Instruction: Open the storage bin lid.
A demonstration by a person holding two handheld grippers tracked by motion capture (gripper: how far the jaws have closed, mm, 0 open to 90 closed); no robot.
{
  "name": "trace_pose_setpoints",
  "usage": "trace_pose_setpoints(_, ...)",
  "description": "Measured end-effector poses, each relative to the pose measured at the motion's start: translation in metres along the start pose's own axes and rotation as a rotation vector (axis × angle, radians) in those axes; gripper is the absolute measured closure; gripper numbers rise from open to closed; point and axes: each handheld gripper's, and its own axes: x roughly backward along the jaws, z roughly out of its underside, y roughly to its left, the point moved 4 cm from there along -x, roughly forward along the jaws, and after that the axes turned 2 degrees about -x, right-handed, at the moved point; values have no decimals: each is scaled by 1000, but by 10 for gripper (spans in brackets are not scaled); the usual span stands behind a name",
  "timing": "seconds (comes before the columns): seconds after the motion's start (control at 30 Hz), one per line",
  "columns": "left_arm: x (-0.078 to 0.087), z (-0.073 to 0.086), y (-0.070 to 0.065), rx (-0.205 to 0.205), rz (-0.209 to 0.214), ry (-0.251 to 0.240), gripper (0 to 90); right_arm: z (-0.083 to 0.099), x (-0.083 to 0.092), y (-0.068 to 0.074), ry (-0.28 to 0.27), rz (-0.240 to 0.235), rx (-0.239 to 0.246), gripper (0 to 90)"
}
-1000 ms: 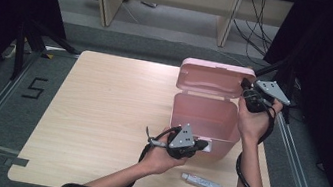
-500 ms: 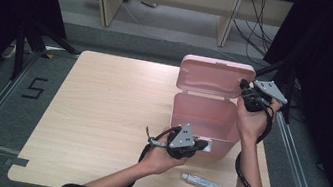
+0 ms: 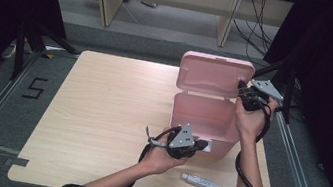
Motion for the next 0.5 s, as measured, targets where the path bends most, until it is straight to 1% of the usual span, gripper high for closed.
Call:
trace_pose_setpoints(0.03, 0, 0, 0, 0, 0, 0, 895, 0, 0, 0, 2, 2, 5, 900)
trace_pose_setpoints(0.07, 0, 0, 0, 0, 0, -1, 895, 0, -1, 0, 10, 1, -10, 900)
trace_pose_setpoints(0.13, 0, 0, 0, 0, 0, 1, 895, 0, -3, -3, 11, 5, 20, 900)
trace_pose_setpoints(0.17, 0, 0, 0, 4, 0, 0, 895, 0, -4, -3, 9, -3, 16, 900)
trace_pose_setpoints(0.2, 0, 0, 0, 5, 0, 1, 895, 0, -4, -4, 14, 5, 14, 900)
trace_pose_setpoints(0.23, 0, 0, 0, 5, 0, 1, 895, 0, -5, -4, 8, 5, 13, 900)
trace_pose_setpoints(0.27, 0, 0, 0, 5, 1, 2, 895, 0, -6, -4, 24, 4, 0, 900)
trace_pose_setpoints(0.3, 0, 0, 0, 7, 1, 2, 895, 0, -7, -5, 18, 2, 12, 900)
trace_pose_setpoints(0.33, 0, 0, 0, 8, 1, 2, 895, 0, -7, -4, 24, 1, -4, 900)
trace_pose_setpoints(0.37, 0, 0, 0, 9, 1, 2, 895, 0, -8, -5, 28, 5, -7, 900)
trace_pose_setpoints(0.4, 0, 0, 0, 11, 0, 2, 895, 0, -8, -5, 44, 7, -14, 900)
trace_pose_setpoints(0.43, 0, 0, 0, 10, 1, 5, 895, 0, -9, -5, 41, 3, -13, 900)
trace_pose_setpoints(0.47, 0, -1, 0, 10, 1, 7, 895, 1, -10, -5, 49, 0, -5, 900)
trace_pose_setpoints(0.5, 0, -1, 0, 11, 0, 8, 895, 2, -11, -6, 54, 7, -2, 900)
